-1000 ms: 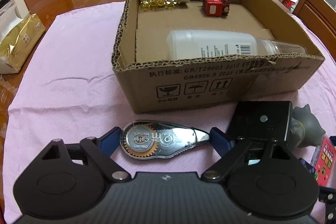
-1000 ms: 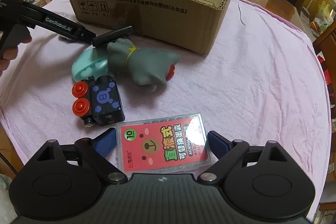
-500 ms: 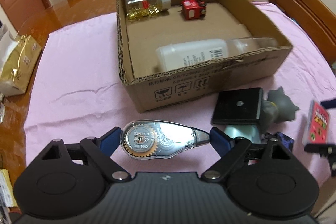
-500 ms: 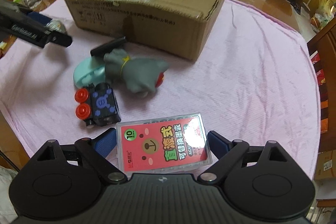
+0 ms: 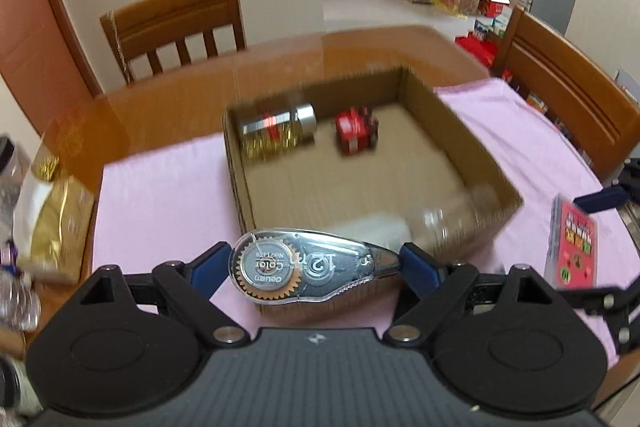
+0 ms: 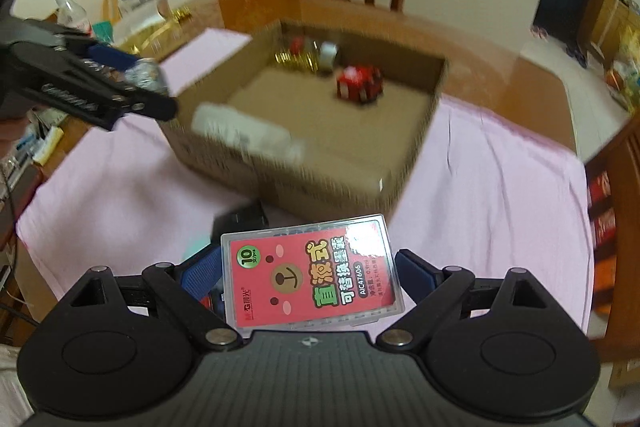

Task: Organize rigid objects
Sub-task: 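Carry the tape roller into the box and open the left tool while the right tool carries the card case, then lower the red card case into the box and open the right tool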

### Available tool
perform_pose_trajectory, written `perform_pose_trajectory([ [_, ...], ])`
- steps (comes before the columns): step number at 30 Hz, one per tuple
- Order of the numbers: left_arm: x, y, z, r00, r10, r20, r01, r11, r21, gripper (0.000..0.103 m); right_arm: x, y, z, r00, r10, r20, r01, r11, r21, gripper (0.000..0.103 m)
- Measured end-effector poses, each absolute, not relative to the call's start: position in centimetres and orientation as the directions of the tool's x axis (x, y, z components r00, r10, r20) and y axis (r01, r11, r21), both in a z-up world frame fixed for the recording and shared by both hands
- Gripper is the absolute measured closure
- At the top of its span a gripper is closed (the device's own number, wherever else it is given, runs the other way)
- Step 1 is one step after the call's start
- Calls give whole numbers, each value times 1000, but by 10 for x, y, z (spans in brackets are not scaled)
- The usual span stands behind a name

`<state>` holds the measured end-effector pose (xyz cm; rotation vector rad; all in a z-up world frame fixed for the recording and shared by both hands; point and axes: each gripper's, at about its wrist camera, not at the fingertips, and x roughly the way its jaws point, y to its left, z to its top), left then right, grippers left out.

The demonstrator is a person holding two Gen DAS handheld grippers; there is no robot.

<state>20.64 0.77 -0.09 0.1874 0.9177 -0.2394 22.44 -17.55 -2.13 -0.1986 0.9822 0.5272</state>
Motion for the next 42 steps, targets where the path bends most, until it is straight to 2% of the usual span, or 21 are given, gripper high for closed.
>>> perform_pose_trajectory([
  [11,276,-12,0,633,-124,-764,281,956,78,13,260,-156,6,502,343,-794,-562,827,2,8],
  [16,298,-19,-9,651,-98,-753,250,964,91,7,270,-152,6,509,334,-793,-559,829,-10,8],
  [33,271,10,-7,618,-63,-783,171,984,55,6,301,-141,1,501,345,-794,-550,835,16,8],
  [42,246,21,3,629,1,-777,124,987,103,6,320,-133,-1,498,345,-796,-545,838,23,8],
])
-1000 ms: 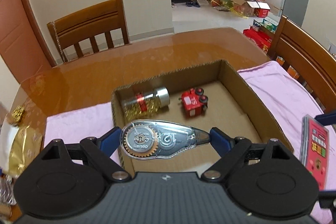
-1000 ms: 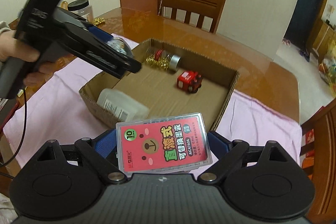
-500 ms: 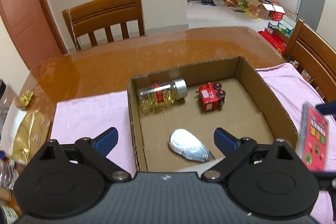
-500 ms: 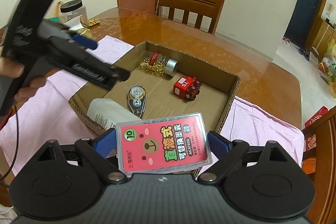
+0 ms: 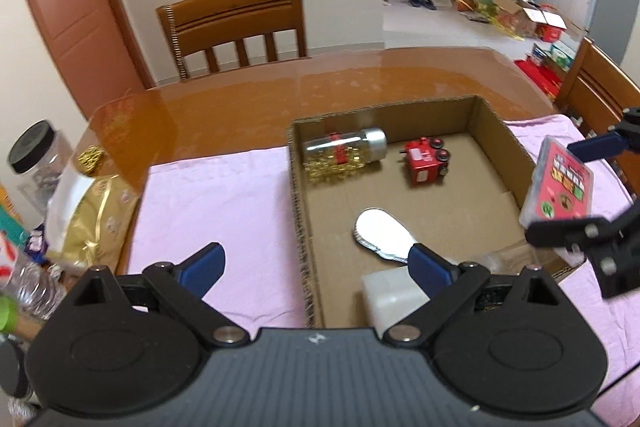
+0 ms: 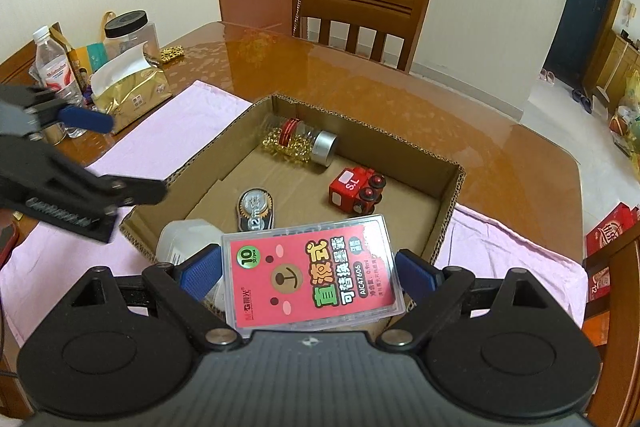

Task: Organize rigid objects
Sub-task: 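Lower the red card case into the box and open the right tool, then move the left tool to the light-blue ball while the right tool approaches the black B train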

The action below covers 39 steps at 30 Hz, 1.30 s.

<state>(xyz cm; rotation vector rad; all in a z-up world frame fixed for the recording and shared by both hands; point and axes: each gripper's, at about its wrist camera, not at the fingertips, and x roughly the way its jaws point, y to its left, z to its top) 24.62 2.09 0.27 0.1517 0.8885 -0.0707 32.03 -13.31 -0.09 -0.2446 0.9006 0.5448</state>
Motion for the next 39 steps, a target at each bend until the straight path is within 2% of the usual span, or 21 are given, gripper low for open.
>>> perform_pose_trajectory([
  [12,218,65,4,630,58,-774,-16,998,62,6,370,-115,-7,532,291,-795,-494,869,-13,8],
  [15,214,69,2,623,67,-779,-30,998,62,6,380,-113,-9,551,267,-791,-466,885,-25,0],
  [19,208,72,1,623,61,-780,-30,998,54,6,384,-111,-9,559,254,-789,-441,897,-23,0],
  [33,193,71,0,616,45,-786,-18,999,42,5,341,-126,-8,553,242,-797,-352,935,39,0],
  [39,182,71,2,634,33,-773,-18,999,27,2,303,-131,-9,580,200,-789,-316,949,9,0],
])
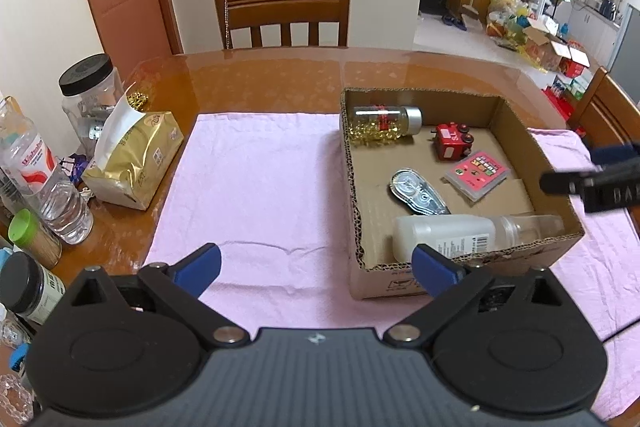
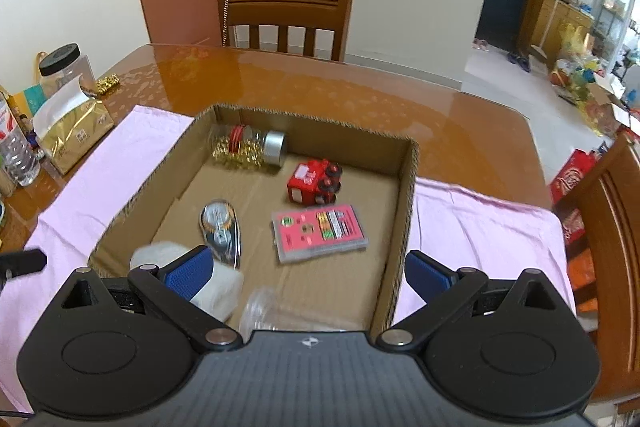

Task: Organize rigid objects
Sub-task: 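Move the left tool to the light-blue ball while the right tool approaches the black B train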

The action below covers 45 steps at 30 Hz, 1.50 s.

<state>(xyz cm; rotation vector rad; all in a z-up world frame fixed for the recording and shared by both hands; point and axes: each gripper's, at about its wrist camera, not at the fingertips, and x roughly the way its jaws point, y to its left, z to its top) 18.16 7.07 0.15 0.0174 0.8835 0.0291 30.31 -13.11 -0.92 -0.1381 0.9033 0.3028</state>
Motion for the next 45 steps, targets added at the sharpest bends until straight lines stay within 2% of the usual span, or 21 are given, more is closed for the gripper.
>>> perform_pose_trajectory([
  [8,156,75,-13,666,-9,-746,9,1000,-3,2,248,-144,-32,577,155,-802,-227,973,25,0],
  [14,139,81,-38,618,-8,-786,-7,1000,-16,2,208,-146,-65,521,146,-841,-217,975,35,0],
  [24,123,76,-54,607,12,-795,16,1000,27,2,189,-129,-112,436,114,-893,-141,988,58,0],
  [39,127,60,-59,593,-47,-804,103,994,18,2,160,-155,-110,403,72,-912,-154,988,10,0],
  [45,131,39,-63,585,-72,-808,165,986,32,2,155,-147,-115,401,100,-910,-183,983,28,0],
])
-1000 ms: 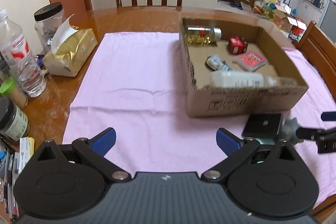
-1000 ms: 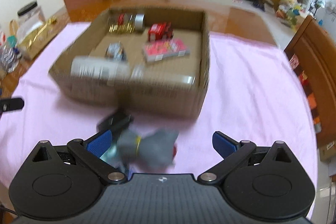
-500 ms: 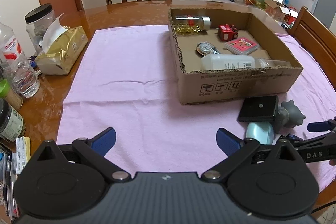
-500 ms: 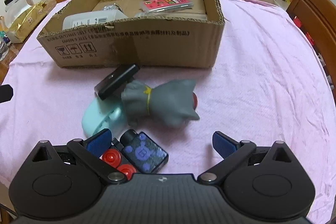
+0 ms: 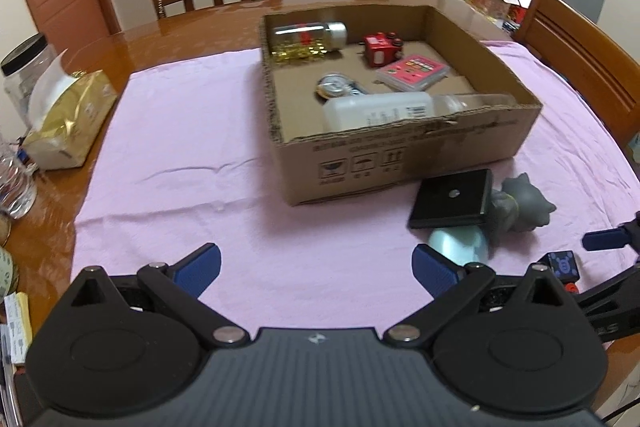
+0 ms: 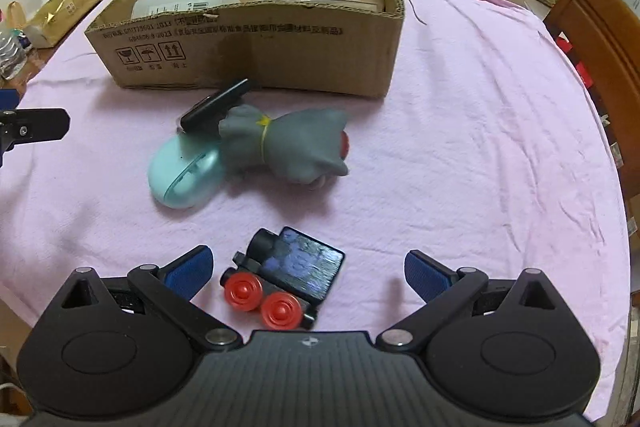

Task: Organize rigid objects
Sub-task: 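Move the left tool to the light-blue ball while the right tool approaches the black B train, then grasp the light-blue ball with the left tool while the right tool grasps the black B train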

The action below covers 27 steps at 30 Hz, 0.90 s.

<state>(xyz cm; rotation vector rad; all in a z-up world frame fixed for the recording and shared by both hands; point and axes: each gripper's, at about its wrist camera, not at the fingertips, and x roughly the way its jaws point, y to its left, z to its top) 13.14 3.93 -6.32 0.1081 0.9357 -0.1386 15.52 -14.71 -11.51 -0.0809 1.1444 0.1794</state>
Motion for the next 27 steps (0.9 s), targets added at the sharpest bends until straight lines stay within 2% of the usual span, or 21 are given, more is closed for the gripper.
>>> perform_pose_trajectory([
  [10,136,9,-70,577,-105,-810,262,963,62,2,147,-168,-131,403,33,-915,-110,994,-12,0],
  [17,138,-20,-92,537,-175,-825,358,933,36,2,142,-177,-131,411,60,-910,-161,987,-7,0],
  [27,140,-50,-122,501,-201,-842,436,899,44,5,135,-179,-131,448,79,-891,-187,982,-7,0],
])
